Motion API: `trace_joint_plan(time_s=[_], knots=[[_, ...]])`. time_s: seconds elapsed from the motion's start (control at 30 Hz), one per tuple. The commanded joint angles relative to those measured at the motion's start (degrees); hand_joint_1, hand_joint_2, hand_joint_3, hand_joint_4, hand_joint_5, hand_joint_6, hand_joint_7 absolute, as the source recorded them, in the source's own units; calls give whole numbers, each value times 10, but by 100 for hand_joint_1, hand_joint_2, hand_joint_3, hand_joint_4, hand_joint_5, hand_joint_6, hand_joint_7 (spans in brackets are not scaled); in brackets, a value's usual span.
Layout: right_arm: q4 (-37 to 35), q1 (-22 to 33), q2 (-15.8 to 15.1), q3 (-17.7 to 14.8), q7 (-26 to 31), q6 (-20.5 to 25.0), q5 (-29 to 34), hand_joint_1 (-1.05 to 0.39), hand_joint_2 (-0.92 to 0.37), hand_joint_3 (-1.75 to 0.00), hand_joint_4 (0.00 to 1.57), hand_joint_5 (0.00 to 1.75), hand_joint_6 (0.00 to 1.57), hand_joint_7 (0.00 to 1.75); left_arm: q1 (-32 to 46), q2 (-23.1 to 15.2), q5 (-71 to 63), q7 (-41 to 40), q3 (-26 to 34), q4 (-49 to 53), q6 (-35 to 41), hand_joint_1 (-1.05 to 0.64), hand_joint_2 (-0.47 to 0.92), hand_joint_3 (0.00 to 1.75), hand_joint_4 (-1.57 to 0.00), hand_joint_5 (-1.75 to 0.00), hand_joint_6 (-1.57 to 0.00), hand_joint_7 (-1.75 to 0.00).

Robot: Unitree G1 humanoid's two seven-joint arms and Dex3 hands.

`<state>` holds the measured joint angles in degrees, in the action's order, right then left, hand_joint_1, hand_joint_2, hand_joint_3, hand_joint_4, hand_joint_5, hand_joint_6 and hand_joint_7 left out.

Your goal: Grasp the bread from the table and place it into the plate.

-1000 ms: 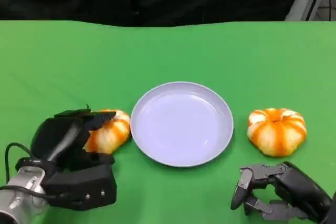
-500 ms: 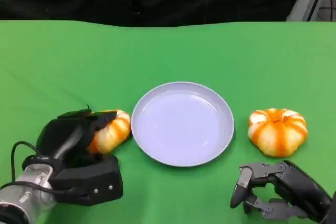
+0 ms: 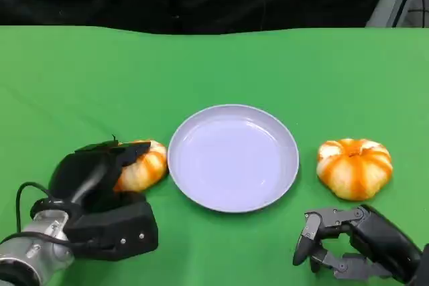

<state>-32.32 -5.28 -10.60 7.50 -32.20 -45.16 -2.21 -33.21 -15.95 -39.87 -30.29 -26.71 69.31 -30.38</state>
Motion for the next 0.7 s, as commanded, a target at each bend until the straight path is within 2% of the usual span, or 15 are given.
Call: trace_joint_plan(time_s=[0.03,0.23,0.3,0.37,0.4,0.6,0.63,0.67,0.7], knots=[[4,5,-3,-1,2,7,-5,-6,-89,-54,74,159,82,108,4,-7,3,27,-7,12,5,-5,85,1,-54,0,-57,0],[3,5,-4,-1,3,6,-4,-6,-89,-54,74,160,82,108,3,-7,5,27,-13,11,9,-4,85,1,-53,0,-57,0],[1,4,-4,-1,4,3,-2,-6,-89,-54,74,160,82,108,2,-6,3,25,-17,8,19,-3,86,1,-56,-1,-62,-2],[1,4,-5,-2,4,2,-1,-6,-89,-55,74,159,82,108,0,-4,3,25,-18,7,29,-5,89,1,-79,-5,-83,-4],[1,4,-5,-1,5,2,0,-6,-89,-55,74,159,82,108,-1,-3,4,26,-19,6,32,-5,89,0,-84,-5,-87,-4],[1,4,-5,-1,6,2,0,-7,-88,-56,74,159,82,108,-1,-3,6,26,-21,5,34,-6,90,0,-90,-4,-92,-2],[2,5,-6,-1,5,4,0,-7,-88,-56,74,159,82,108,2,1,6,2,-18,5,32,-6,90,0,-90,-4,-92,-2],[3,5,-6,-1,5,5,0,-7,-88,-56,74,159,82,108,3,4,7,-15,-17,6,30,-10,88,0,-95,-51,-110,-4],[3,6,-6,-1,4,5,-2,-7,-88,-56,74,159,82,108,6,7,8,-35,-15,6,25,-11,88,0,-89,-80,-117,-4]])
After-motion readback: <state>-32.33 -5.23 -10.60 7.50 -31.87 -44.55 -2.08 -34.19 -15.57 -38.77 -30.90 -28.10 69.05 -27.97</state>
